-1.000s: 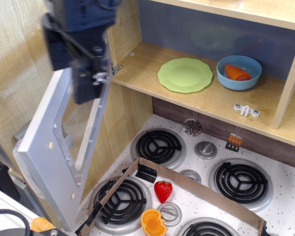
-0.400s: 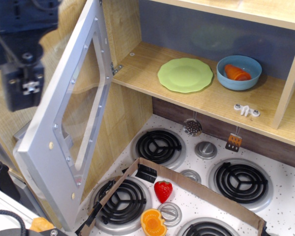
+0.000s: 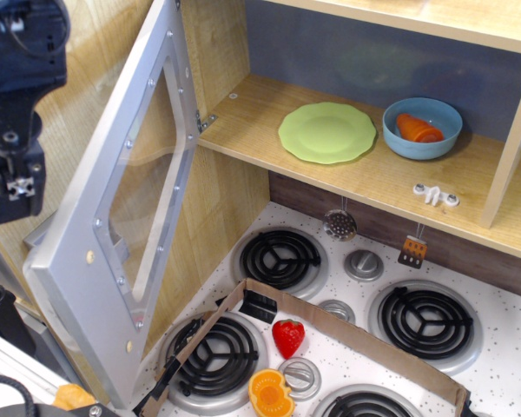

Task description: Close microwave

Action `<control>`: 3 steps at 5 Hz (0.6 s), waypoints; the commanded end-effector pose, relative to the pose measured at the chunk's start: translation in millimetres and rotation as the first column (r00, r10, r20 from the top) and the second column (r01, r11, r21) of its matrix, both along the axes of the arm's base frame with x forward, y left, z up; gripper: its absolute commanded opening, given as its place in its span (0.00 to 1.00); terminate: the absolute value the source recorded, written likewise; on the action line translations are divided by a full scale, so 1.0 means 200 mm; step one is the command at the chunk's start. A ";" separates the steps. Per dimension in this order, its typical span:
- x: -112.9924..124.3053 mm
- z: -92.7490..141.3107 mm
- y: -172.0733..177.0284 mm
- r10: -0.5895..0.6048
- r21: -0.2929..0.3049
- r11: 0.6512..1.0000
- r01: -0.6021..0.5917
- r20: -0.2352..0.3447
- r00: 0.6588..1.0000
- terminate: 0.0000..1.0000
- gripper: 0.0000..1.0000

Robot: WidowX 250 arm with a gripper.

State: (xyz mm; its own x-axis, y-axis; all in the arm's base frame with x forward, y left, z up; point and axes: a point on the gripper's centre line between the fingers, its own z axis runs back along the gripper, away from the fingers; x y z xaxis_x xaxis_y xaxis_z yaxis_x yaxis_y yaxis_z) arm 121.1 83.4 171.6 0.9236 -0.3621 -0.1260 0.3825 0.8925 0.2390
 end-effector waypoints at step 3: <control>0.20 -0.10 -0.03 -0.031 -0.075 0.996 0.046 0.189 0.982 0.00 1.00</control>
State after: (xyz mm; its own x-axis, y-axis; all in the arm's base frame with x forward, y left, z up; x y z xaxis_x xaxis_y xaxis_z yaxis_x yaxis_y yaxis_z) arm 157.8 76.2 144.3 0.9164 -0.3928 0.0774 0.3680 0.9026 0.2234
